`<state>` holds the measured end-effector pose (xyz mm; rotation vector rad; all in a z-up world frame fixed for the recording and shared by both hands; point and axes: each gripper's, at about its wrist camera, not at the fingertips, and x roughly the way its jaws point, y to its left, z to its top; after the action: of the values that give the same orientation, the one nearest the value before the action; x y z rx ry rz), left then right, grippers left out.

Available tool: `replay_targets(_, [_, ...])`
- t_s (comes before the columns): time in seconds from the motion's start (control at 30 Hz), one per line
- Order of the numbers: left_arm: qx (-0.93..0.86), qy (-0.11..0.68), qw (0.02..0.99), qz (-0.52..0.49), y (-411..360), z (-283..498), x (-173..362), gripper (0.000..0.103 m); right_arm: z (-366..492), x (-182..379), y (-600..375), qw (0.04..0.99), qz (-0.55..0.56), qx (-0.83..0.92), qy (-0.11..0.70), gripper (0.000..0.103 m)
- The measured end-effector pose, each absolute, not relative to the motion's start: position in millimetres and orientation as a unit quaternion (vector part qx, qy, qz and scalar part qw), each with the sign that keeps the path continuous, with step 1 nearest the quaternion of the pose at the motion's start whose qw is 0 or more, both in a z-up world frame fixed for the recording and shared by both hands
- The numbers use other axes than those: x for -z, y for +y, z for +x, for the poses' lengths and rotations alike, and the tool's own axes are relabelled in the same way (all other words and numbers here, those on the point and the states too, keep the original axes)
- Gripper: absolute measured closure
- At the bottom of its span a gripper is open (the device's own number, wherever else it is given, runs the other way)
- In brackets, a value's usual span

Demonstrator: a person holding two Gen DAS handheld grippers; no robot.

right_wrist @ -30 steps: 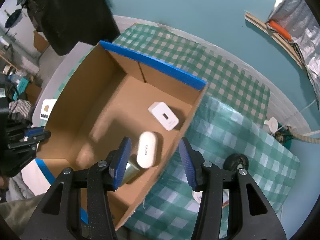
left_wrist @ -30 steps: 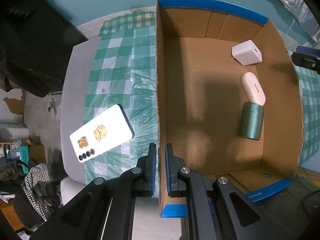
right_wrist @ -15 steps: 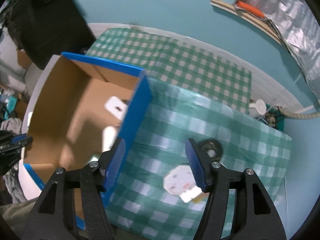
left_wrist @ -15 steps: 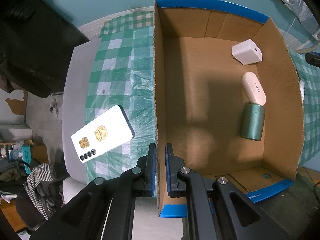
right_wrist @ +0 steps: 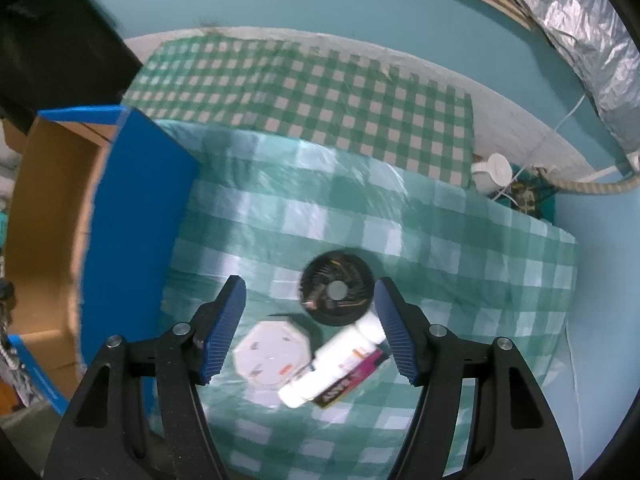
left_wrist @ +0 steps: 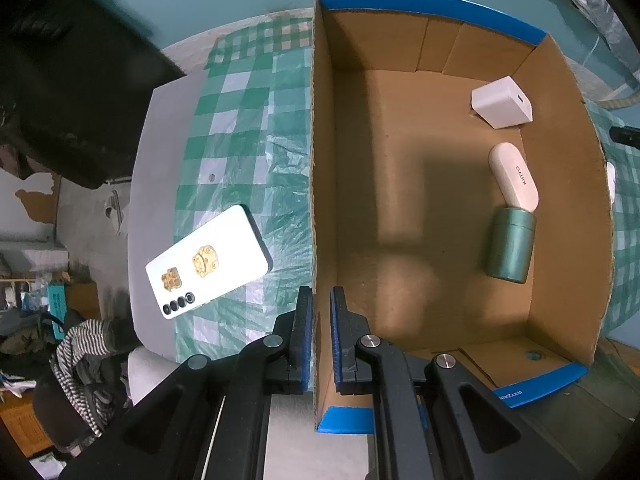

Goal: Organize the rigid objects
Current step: 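Move the right tool to the black round fan and grasp it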

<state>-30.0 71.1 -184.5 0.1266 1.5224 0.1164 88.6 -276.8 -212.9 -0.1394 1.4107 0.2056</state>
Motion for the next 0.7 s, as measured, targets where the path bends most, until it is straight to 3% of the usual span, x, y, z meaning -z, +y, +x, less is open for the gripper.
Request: replay_targets(0.7, [-0.065, 0.693, 0.716, 0.054, 73, -34, 186, 0.095, 99, 279, -285, 0.712, -0.081, -0.095, 0.691, 0.033])
